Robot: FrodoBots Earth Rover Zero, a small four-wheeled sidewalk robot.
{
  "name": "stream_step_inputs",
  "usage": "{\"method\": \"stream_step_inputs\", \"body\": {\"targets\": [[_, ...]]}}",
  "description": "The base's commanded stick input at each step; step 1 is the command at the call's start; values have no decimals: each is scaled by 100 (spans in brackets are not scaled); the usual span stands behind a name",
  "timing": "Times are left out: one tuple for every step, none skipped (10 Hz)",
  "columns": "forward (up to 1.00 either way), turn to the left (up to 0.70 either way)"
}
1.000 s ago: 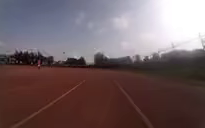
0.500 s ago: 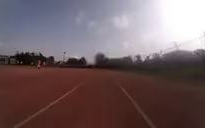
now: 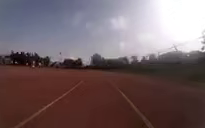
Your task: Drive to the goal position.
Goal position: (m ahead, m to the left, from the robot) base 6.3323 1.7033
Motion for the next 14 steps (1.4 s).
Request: {"method": "stream_step_inputs", "body": {"targets": [[70,-35],[70,-35],[70,-35],[70,-35],[70,-19],[70,-1],[70,0],[70,0],[70,0],[70,0],[70,0],[70,0],[70,0],[70,0]]}}
